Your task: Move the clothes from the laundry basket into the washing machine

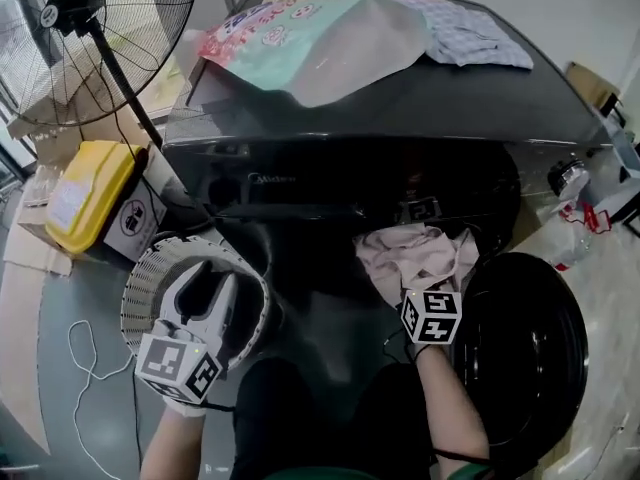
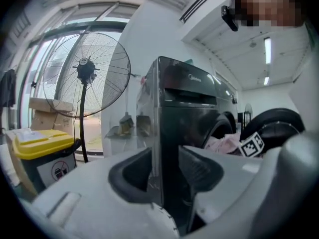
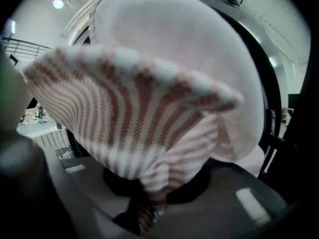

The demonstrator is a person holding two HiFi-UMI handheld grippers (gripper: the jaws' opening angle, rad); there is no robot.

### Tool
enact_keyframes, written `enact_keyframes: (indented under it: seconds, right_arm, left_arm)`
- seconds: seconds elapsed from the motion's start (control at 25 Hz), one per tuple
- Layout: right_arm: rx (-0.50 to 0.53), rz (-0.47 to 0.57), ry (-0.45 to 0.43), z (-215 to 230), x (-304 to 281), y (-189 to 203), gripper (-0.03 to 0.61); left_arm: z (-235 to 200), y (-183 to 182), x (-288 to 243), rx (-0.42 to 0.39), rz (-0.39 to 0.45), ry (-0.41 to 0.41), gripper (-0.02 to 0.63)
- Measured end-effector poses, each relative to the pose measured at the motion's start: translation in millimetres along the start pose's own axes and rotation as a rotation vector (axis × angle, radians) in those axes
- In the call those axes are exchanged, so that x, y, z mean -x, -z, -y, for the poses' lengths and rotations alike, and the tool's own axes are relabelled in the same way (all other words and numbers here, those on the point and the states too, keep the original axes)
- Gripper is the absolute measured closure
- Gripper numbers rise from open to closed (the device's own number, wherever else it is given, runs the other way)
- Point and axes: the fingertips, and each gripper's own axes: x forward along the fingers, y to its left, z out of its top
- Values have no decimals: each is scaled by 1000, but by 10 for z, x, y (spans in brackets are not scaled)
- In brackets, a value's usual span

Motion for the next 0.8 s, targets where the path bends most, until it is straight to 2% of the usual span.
enact_keyframes:
  seconds: [0.28,0.64,0.72,0.8]
  right_arm:
    - [57,23,-14,-2,-401,-29,483]
    - [84,-22,-72,-31,-866,-11,474]
    - [97,-83,-97,-48,-1017,127,444]
    - [102,-148,-117,-62,-1124,275,365]
  left_arm:
    - [-66,117,191,-22,17,-32,445]
    - [-194,166,415,-31,18,-88,445]
    - [-216,209,412,-26,13,-94,445]
    - [-222,253,395,-24,6,-95,445]
